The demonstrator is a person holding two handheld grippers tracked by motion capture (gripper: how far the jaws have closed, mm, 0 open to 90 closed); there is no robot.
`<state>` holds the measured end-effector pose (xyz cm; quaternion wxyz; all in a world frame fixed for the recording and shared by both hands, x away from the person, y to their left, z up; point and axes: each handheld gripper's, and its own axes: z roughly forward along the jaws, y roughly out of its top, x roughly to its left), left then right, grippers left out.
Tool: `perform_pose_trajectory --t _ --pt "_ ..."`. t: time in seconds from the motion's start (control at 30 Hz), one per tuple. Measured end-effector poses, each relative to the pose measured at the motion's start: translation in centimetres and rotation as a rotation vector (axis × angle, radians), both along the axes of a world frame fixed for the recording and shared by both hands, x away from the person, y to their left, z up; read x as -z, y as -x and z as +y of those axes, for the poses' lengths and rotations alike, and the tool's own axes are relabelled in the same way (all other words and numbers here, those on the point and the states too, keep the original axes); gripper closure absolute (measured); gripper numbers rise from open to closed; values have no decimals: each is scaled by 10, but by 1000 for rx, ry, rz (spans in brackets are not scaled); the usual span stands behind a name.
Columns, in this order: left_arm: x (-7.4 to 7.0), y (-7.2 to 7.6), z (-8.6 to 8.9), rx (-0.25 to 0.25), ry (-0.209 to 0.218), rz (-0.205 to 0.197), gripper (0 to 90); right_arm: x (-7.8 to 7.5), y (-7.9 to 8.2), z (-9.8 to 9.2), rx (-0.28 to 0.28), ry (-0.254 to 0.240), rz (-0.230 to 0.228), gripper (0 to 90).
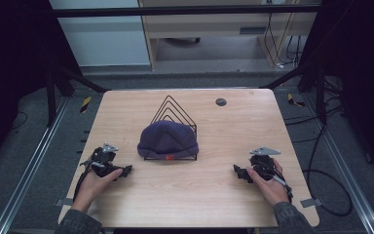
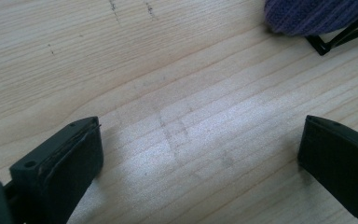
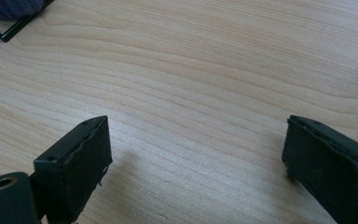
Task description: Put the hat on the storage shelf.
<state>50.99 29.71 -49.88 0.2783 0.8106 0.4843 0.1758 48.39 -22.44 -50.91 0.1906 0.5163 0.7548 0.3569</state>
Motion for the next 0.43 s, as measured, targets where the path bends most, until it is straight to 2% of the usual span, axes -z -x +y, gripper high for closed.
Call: perform_pose_trajectory --t 0.07,0.23,0.27,0.43 --pt "0 0 0 0 0 0 0 2 1 1 -8 6 -21 70" --pt "0 0 0 1 0 1 0 3 2 5 -19 49 -29 64" --pt "0 0 -1 0 0 0 0 3 5 9 -37 83 -28 52" --pt "0 1 -1 1 -1 0 0 3 5 11 -31 79 -26 47"
